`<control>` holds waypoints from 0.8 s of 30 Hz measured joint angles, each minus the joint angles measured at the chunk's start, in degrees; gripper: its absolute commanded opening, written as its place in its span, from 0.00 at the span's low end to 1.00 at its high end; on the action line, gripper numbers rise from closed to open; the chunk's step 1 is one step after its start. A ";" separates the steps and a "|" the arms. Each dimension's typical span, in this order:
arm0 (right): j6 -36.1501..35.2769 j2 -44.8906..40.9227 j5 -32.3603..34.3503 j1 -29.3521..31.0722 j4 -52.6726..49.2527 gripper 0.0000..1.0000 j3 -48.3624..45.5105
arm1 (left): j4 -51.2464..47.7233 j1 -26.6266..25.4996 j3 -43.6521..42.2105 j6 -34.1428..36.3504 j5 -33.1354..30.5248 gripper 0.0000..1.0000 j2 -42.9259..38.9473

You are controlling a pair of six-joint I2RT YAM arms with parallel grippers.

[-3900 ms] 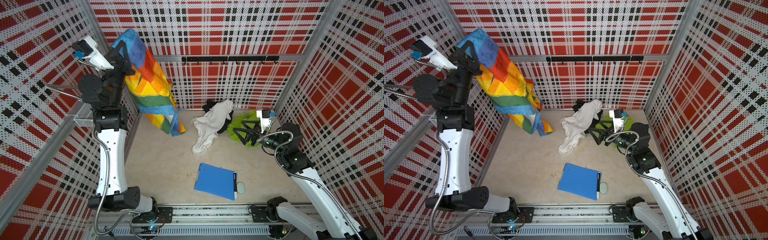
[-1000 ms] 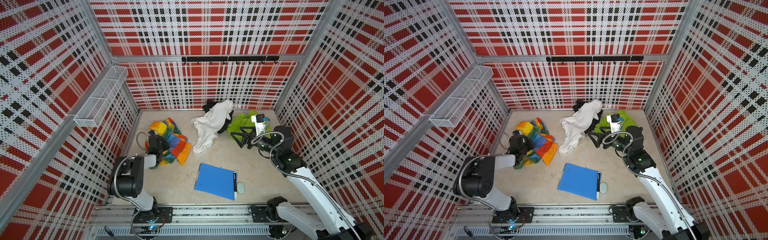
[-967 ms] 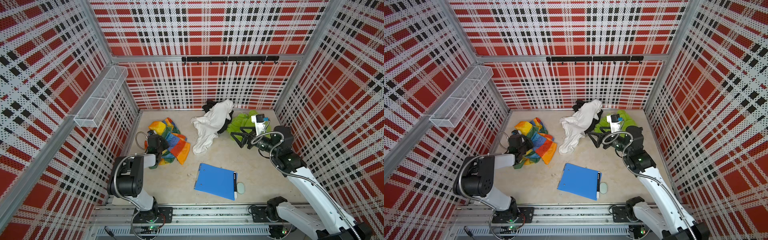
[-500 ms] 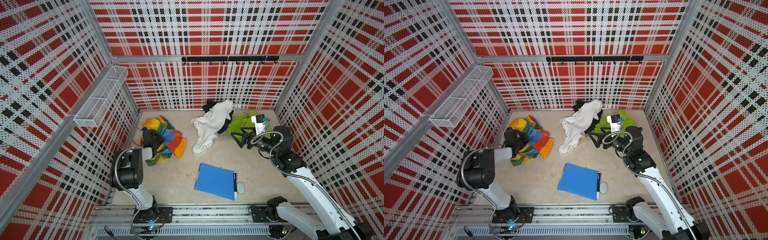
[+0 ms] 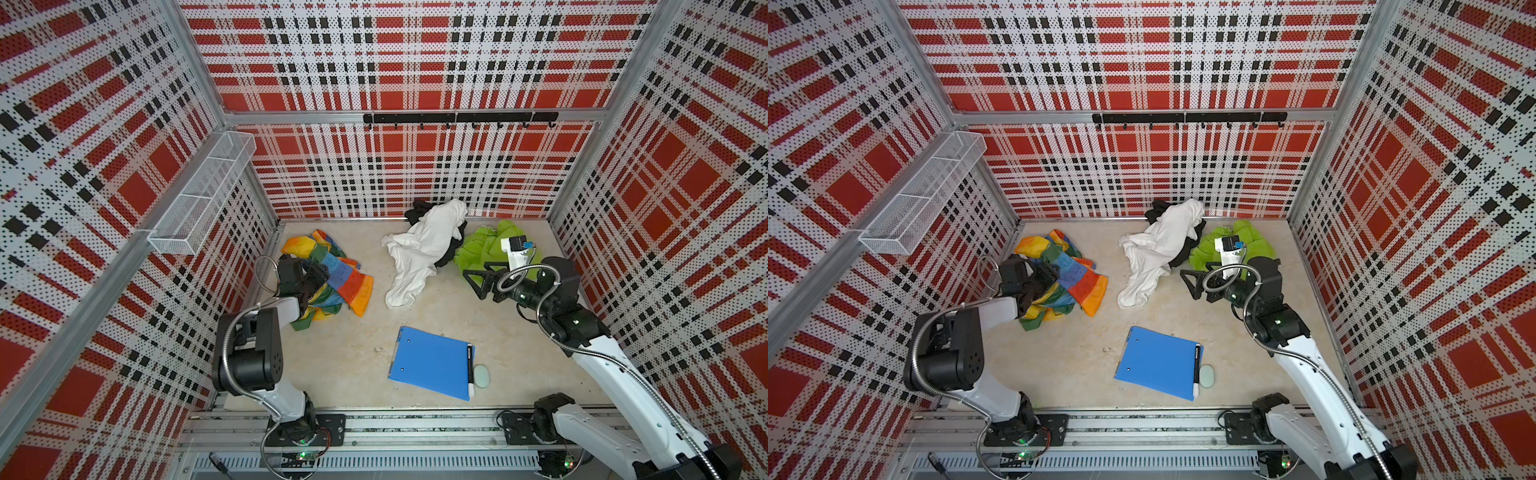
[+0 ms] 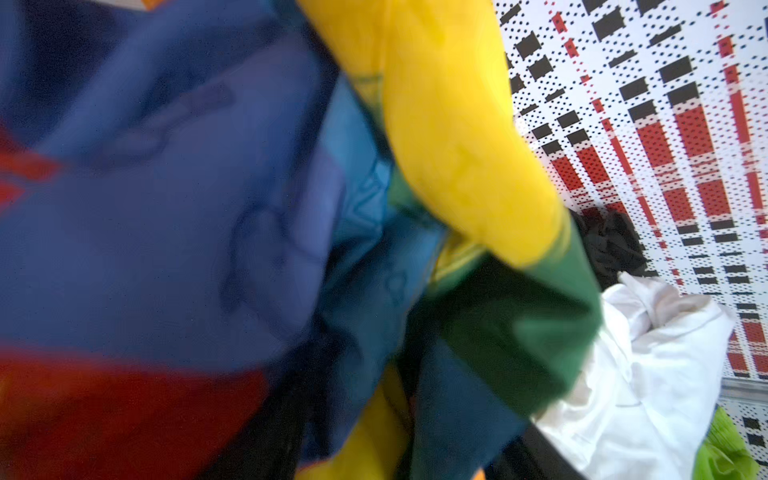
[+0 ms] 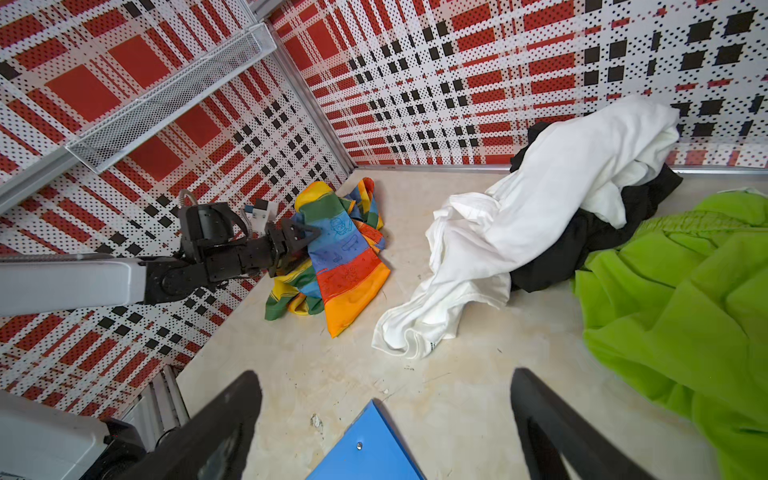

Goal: Pick out a specific cloth from the pile
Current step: 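Open the left gripper to release the rainbow cloth and raise it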

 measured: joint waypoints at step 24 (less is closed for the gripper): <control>-1.66 -2.58 13.35 0.00 -0.87 1.00 -5.99 | -15.39 -13.05 -9.11 15.96 -19.02 0.99 -37.18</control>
